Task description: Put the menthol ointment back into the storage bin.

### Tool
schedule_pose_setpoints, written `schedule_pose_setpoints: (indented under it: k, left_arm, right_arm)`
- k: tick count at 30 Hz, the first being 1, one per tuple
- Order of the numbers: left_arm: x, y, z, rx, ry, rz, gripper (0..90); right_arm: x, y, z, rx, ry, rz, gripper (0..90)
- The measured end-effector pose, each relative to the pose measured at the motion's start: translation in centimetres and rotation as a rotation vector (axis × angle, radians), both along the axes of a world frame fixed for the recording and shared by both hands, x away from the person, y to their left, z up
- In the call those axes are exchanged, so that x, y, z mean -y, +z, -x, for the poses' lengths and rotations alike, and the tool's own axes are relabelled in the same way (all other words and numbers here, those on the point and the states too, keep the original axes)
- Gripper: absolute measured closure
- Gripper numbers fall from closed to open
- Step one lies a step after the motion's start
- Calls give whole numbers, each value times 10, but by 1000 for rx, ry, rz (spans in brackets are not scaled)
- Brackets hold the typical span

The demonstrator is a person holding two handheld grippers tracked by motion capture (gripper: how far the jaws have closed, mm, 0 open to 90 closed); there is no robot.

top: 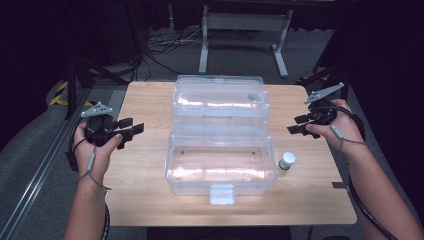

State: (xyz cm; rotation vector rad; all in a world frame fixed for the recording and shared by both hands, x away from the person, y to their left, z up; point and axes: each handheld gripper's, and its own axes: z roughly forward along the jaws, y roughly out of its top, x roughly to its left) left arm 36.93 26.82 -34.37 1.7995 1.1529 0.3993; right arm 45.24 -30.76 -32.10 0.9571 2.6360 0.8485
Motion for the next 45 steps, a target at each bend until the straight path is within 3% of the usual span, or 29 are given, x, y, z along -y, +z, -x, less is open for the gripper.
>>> schedule_pose_setpoints:
  k: [2,8,12,24,33,45]
  left_arm:
    - [-1,0,1,-1,4,2,480]
    - [-1,1,1,-1,0,0,478]
    - [0,0,1,-6,-4,-2,477]
    - [2,-2,-1,-13,-12,-6,476]
    - [3,-3,-2,-20,-11,-5,474]
    - [2,-5,-4,-22,-13,-6,476]
  right_arm:
    - [-3,-2,1,-26,26,15,452]
    - [-11,-8,1,-46,54,68,434]
    - [-14,-18,0,-71,40,122,427]
    - [-19,-47,-2,-169,69,196,420]
    - [-22,-67,-3,-224,85,286,420]
    - [-21,-88,-4,-282,94,331,413]
